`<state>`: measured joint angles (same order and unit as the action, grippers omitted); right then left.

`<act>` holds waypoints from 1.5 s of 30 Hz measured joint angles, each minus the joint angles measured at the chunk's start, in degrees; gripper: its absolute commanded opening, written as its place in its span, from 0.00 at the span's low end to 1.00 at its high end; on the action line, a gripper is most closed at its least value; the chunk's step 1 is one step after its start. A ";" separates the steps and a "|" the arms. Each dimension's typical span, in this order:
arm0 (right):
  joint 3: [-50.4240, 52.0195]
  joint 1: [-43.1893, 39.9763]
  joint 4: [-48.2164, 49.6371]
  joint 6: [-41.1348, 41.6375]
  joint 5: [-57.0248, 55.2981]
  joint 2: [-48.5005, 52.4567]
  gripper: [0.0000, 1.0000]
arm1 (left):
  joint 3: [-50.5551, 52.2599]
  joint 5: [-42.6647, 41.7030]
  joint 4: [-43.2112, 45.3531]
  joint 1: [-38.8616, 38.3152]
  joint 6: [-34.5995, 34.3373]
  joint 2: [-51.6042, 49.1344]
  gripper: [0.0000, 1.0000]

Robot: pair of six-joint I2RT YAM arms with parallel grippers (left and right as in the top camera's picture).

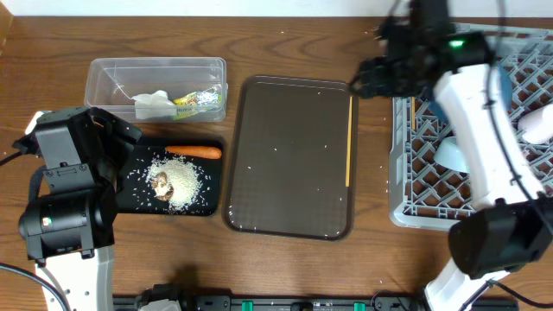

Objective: Sort waste into correct bins and load items into the dishwasher rack
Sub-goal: 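Return the right gripper to the brown tray and grasp the second chopstick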

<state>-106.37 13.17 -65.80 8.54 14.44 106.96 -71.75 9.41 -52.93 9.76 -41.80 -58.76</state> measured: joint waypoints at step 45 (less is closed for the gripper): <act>8.66 11.69 3.37 21.05 -18.10 19.91 0.69 | 0.00 0.00 0.00 0.00 0.00 0.00 0.98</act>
<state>-97.71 24.86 -62.43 29.58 -3.66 126.87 -71.75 9.41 -52.93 9.76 -41.80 -58.76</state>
